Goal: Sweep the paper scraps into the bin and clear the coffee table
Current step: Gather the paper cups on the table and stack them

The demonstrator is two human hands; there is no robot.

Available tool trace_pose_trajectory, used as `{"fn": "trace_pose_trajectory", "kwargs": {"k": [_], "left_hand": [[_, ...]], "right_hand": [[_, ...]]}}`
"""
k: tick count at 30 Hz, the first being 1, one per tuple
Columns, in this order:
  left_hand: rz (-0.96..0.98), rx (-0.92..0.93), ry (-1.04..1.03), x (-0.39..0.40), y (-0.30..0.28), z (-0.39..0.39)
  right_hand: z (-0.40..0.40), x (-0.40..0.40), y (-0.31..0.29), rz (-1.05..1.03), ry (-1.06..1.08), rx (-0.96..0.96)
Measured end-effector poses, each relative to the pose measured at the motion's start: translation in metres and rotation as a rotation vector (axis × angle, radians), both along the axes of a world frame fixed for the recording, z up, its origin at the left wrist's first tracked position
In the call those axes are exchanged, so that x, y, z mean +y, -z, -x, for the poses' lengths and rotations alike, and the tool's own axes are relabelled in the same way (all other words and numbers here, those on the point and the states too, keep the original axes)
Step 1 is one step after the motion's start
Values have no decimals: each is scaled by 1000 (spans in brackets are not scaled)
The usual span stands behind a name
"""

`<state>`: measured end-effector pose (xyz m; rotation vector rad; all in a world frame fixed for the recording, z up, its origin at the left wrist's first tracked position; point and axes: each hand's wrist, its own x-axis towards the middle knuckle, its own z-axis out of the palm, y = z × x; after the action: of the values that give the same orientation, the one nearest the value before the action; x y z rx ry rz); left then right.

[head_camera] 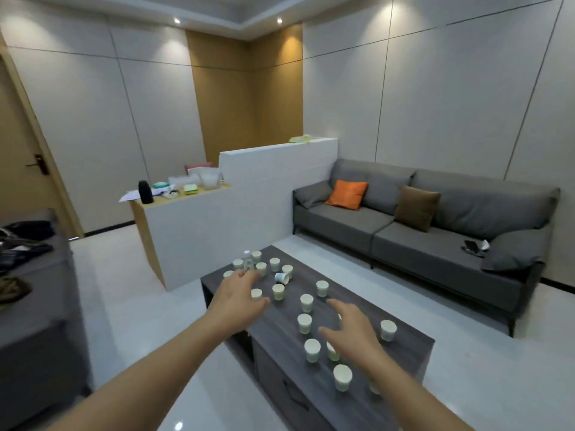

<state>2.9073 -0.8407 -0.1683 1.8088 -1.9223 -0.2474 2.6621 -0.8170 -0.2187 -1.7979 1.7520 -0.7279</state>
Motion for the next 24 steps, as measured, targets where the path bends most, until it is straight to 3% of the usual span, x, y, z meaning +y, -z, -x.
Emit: {"fn": "trace_pose_trajectory", "kwargs": {"k": [10, 24], "left_hand": [[-272, 116, -138, -110, 124, 25], [-758, 70, 24, -276, 287, 60]], "right_hand": [[40, -111, 128, -341, 32, -50], [54, -191, 263, -799, 260, -6]]}}
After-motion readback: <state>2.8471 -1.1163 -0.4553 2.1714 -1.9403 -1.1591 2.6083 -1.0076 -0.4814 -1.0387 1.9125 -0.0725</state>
